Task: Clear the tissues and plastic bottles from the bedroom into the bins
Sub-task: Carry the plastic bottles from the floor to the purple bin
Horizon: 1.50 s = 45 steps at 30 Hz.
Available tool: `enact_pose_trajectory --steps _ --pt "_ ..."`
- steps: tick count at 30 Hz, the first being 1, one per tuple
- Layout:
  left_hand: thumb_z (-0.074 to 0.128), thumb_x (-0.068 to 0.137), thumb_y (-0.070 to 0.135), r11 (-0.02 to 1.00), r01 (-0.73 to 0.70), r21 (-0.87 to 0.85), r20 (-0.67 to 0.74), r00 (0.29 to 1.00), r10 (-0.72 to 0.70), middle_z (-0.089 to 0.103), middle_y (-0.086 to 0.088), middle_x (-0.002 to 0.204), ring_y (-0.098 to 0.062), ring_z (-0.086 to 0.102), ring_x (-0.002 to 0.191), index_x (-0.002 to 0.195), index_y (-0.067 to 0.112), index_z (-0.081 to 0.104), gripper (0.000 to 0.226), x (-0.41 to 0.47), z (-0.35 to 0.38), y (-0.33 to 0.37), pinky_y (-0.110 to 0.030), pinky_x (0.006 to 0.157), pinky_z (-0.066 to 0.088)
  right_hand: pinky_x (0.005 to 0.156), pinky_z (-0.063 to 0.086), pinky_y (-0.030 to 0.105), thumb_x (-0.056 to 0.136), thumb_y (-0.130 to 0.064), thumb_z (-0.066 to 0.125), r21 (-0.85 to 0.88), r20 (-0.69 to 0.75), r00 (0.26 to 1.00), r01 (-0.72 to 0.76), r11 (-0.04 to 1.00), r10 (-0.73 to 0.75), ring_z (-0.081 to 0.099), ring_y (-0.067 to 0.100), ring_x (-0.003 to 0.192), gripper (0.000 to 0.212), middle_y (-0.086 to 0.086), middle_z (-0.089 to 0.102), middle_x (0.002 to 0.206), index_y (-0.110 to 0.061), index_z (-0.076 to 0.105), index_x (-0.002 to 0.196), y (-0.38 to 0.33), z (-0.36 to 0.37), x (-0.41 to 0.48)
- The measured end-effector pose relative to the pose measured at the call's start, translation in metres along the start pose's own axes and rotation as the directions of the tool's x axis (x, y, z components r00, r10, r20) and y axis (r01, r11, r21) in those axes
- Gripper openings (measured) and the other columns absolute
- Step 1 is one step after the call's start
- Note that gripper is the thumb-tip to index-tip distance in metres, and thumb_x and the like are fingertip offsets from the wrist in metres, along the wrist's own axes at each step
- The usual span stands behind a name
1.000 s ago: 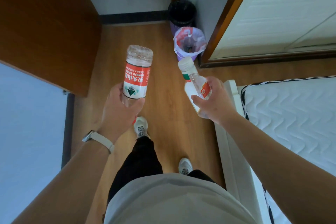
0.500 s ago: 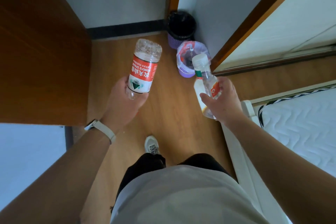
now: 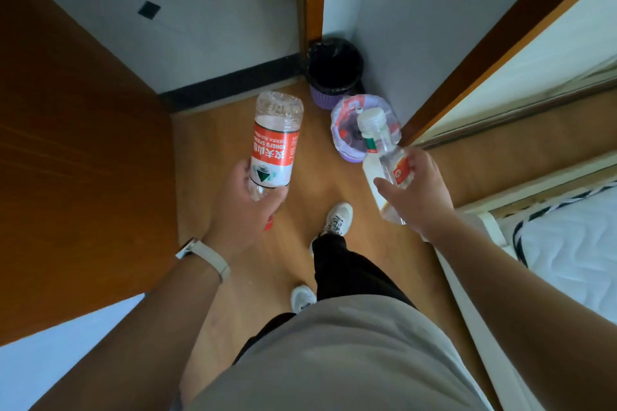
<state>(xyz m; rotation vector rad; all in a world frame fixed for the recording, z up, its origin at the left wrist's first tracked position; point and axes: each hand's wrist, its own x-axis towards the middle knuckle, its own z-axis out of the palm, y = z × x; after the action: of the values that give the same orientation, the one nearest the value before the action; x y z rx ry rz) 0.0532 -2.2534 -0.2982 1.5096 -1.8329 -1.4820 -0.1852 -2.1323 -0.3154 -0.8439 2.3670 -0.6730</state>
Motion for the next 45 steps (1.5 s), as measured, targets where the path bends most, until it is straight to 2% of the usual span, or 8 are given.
enact_pose_trajectory --steps 4,9,12,16,22,31,42,45 --pt "0.077 0.082 0.016 0.999 0.025 0.030 0.047 0.999 -0.027 0.061 0.019 0.097 0.014 0.061 0.084 0.115 0.028 0.052 0.043 0.064 0.015 0.030 -0.006 0.060 0.046 0.094 0.049 0.038 0.077 -0.045 0.075 0.015 0.054 0.998 -0.033 0.999 0.032 0.052 0.016 0.111 0.077 -0.002 0.049 0.125 -0.022 0.035 0.139 -0.006 -0.004 0.063" --pt "0.075 0.083 0.018 0.999 0.039 0.036 0.142 0.989 -0.043 0.060 0.020 0.096 0.015 0.061 0.078 0.103 0.041 0.047 0.041 0.135 0.044 0.071 -0.009 0.059 0.048 0.088 0.048 0.036 0.076 -0.042 0.074 0.055 0.011 0.999 -0.049 0.997 0.048 0.053 0.019 0.107 0.070 -0.001 0.051 0.120 -0.022 0.039 0.133 -0.015 -0.029 0.128" --pt "0.075 0.084 0.019 0.999 0.001 0.047 0.171 0.985 -0.009 0.060 0.020 0.098 0.016 0.060 0.080 0.112 0.037 0.046 0.044 0.161 0.057 0.090 -0.008 0.060 0.047 0.081 0.042 0.028 0.075 -0.042 0.074 0.092 -0.024 0.997 -0.070 0.993 0.072 0.052 0.014 0.099 0.067 -0.007 0.048 0.113 -0.022 0.042 0.131 -0.018 -0.043 0.147" --pt "0.072 0.085 0.011 0.997 -0.036 0.067 0.260 0.965 0.017 0.061 0.014 0.090 0.014 0.060 0.068 0.112 0.025 0.050 0.038 0.197 0.075 0.112 -0.005 0.054 0.046 0.078 0.038 0.024 0.074 -0.041 0.074 0.127 -0.101 0.988 -0.101 0.987 0.115 0.049 0.010 0.096 0.062 -0.009 0.048 0.110 -0.022 0.047 0.126 -0.014 -0.057 0.166" --pt "0.074 0.083 0.013 0.989 -0.073 0.130 0.364 0.931 0.021 0.059 0.015 0.103 0.019 0.057 0.081 0.123 0.019 0.048 0.048 0.252 0.089 0.115 -0.001 0.059 0.042 0.068 0.029 0.007 0.073 -0.038 0.074 0.186 -0.162 0.958 -0.207 0.961 0.238 0.047 0.008 0.096 0.060 -0.011 0.048 0.110 -0.023 0.047 0.125 -0.011 -0.051 0.182" --pt "0.074 0.084 0.007 0.978 -0.150 0.144 0.541 0.839 0.049 0.059 0.011 0.089 0.015 0.058 0.061 0.118 0.014 0.047 0.044 0.335 0.093 0.124 -0.004 0.049 0.042 0.077 0.041 0.025 0.075 -0.040 0.075 0.254 -0.234 0.842 -0.430 0.866 0.486 0.050 0.011 0.095 0.061 -0.009 0.049 0.109 -0.025 0.045 0.125 -0.041 -0.013 0.205" --pt "0.077 0.081 0.012 0.964 -0.152 0.218 0.650 0.759 -0.027 0.062 0.010 0.095 0.011 0.063 0.065 0.120 0.012 0.047 0.049 0.459 0.145 0.068 -0.006 0.049 0.045 0.084 0.044 0.028 0.075 -0.041 0.076 0.360 -0.245 0.760 -0.505 0.784 0.602 0.049 0.010 0.104 0.071 -0.011 0.047 0.118 -0.025 0.042 0.135 -0.023 0.066 0.289" --pt "0.080 0.077 0.023 0.964 -0.124 0.237 0.657 0.751 -0.065 0.064 0.013 0.104 0.010 0.064 0.080 0.123 0.021 0.047 0.056 0.487 0.187 0.025 -0.011 0.060 0.051 0.077 0.040 0.017 0.076 -0.041 0.076 0.417 -0.226 0.725 -0.532 0.737 0.650 0.050 0.008 0.101 0.066 -0.010 0.050 0.117 -0.026 0.044 0.131 0.012 0.101 0.320"
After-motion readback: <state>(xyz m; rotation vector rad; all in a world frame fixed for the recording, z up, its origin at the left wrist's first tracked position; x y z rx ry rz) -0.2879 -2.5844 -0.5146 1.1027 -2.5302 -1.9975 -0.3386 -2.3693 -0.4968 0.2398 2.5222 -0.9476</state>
